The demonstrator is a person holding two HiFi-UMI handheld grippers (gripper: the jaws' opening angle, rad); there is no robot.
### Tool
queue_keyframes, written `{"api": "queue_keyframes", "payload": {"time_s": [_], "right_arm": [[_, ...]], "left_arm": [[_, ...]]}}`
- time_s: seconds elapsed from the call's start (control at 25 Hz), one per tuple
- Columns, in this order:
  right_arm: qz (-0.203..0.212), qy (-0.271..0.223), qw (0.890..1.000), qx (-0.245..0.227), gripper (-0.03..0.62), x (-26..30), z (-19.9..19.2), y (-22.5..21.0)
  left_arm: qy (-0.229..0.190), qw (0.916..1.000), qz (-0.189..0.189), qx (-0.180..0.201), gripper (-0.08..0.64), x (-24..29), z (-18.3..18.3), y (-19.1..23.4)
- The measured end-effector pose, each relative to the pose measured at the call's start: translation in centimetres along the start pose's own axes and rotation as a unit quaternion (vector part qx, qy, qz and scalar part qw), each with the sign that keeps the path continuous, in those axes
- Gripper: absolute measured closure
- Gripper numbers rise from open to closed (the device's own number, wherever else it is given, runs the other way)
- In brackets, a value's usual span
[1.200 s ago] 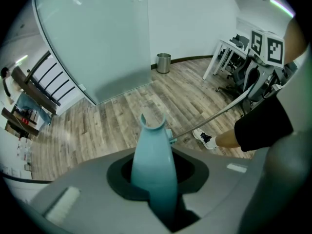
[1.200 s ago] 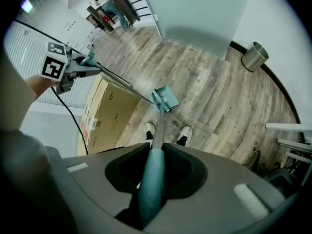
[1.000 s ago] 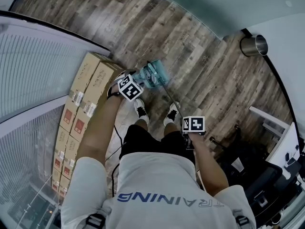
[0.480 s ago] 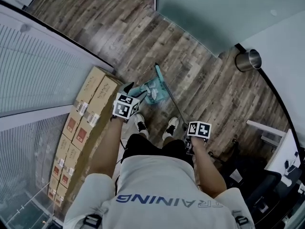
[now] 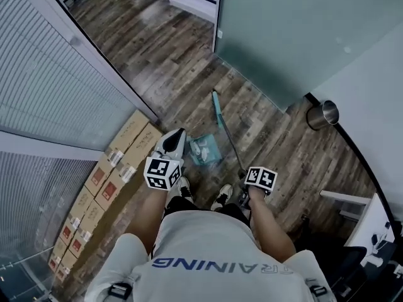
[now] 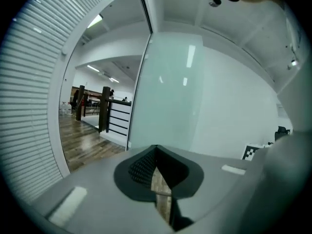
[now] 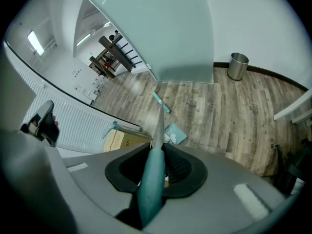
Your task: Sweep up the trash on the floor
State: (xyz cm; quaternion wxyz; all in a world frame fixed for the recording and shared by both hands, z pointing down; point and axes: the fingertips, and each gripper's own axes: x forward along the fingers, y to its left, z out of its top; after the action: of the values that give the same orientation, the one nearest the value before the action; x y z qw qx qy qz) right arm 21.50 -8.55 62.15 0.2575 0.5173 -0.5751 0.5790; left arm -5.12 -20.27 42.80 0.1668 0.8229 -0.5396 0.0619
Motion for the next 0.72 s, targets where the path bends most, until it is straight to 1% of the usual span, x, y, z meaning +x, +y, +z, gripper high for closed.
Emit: {"api": "queue_keyframes", "payload": {"time_s": [0.12,0.2,0.32,0.44,0.72], "right_arm": [[0.01,-0.013,1.0,-0.007,0.488,-0.6,1.4,1.3],[0.017,-0.023,1.0,-0.011,0.488,-1.0,2.3,2.2],[0.016,-0.034,0.999,-0.02,0.489,-1.8,3.0,3.3],[0.014,-0.043,0.999,-0.028,0.489,-2.5,3.9,3.8],[0.015,-0.061,0.998,-0.021,0.489,-3.4,5.3,4.0]], "left_arm": [[-0.045,0.9989,0.012,-0.011,0.561,-1.3,3.2,-0.6],[-0.062,0.9981,0.007,-0.004,0.561,-1.7,4.8,-1.4],[-0.077,0.9969,-0.004,0.011,0.561,-2.3,6.5,-2.7],[-0.094,0.9954,-0.01,0.014,0.561,-2.5,7.9,-3.6],[-0.109,0.9937,-0.019,0.016,0.561,-2.8,9.2,-4.5]]}}
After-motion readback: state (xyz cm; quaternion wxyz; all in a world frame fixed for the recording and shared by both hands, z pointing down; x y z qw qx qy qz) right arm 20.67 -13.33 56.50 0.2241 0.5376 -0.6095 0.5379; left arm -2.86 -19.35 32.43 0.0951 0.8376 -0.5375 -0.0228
